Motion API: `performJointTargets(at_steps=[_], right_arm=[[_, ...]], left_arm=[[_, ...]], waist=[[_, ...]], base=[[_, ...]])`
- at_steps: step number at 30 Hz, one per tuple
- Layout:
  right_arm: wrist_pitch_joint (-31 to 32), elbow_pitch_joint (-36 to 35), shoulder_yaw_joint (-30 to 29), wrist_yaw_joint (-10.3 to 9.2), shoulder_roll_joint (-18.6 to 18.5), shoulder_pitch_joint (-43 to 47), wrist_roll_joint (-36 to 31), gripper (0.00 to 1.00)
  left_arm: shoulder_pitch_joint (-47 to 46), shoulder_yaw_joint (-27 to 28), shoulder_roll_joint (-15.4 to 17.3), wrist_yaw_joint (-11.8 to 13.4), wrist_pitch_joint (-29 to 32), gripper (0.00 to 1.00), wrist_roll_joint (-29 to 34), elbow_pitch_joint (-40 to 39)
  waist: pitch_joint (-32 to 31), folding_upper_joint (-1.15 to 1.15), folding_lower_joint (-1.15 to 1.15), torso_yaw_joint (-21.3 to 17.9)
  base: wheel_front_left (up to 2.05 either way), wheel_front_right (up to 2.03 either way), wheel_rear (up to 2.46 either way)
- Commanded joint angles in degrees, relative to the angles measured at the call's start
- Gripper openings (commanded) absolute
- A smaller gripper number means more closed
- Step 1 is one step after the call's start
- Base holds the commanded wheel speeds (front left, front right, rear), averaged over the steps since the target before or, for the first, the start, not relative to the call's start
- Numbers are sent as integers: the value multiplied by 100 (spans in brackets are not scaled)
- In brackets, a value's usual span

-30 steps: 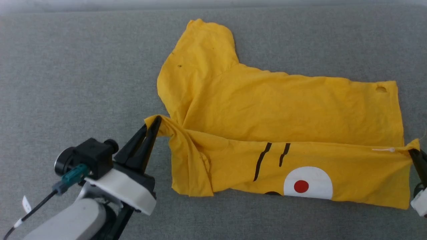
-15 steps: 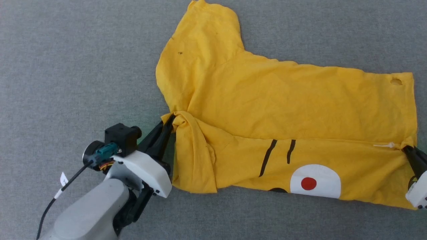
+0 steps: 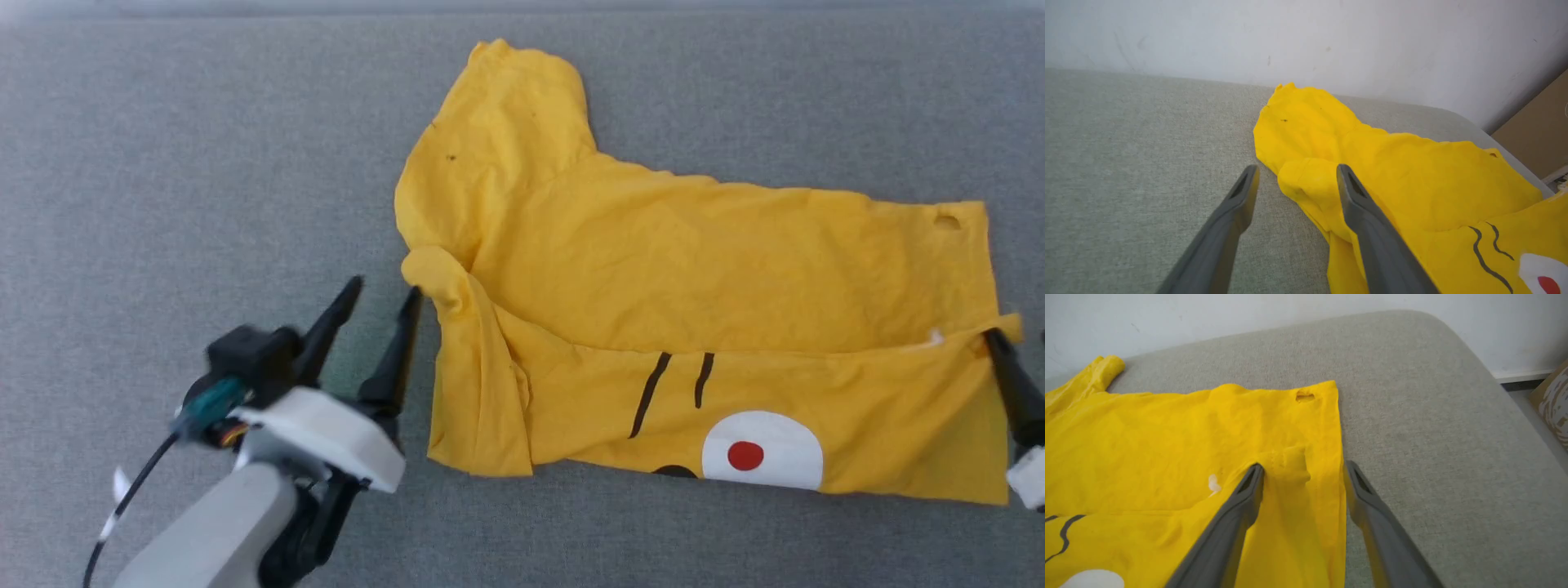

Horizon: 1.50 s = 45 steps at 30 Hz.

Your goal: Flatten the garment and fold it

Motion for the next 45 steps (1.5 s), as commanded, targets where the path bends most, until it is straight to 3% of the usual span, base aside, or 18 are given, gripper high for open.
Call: performJointTargets(at_steps=[1,6,12,17,21,29,37,45], right_arm=[[-124,-157,-157,-5,128,133,-126,100],[-719,-766,-794,-5,791,469,-873,100],[-1282,-1221,-1071,-5,1537,831,-1599,100],[-1265,-1200,-1204,-5,1830,1221,-1822,100],[-1116,-1092,-1267,-5,1859,1323,-2005,100],[-546,-681,-1209,-5,1870,1492,-1861,100],[-647,-677,-1193,-5,1871,1392,-1861,100],[-759,-832,-1146,-5,1871,1331,-1954,100]], left_arm=[[276,248,43,177,-28,100,158,-242],[1355,1358,-272,681,-32,100,1090,-1327],[2375,1865,-783,756,-32,100,2059,-1882],[3090,2262,-1383,449,-33,100,2254,-1913],[3296,2489,-1618,109,-33,100,2415,-1792],[3422,2810,-1946,-359,-33,100,2678,-1720],[3433,3027,-2198,-660,-33,100,2885,-1710],[3430,3070,-2246,-838,-33,100,3176,-1748]], waist=[[-203,0,1,8],[-449,0,1,19],[-671,0,1,85],[-859,0,1,146],[-976,0,1,196],[-1092,0,1,263],[-983,0,1,229],[-927,0,1,185]], base=[[0,0,0],[0,0,0],[0,0,0],[0,0,0],[0,0,0],[0,0,0],[0,0,0],[0,0,0]])
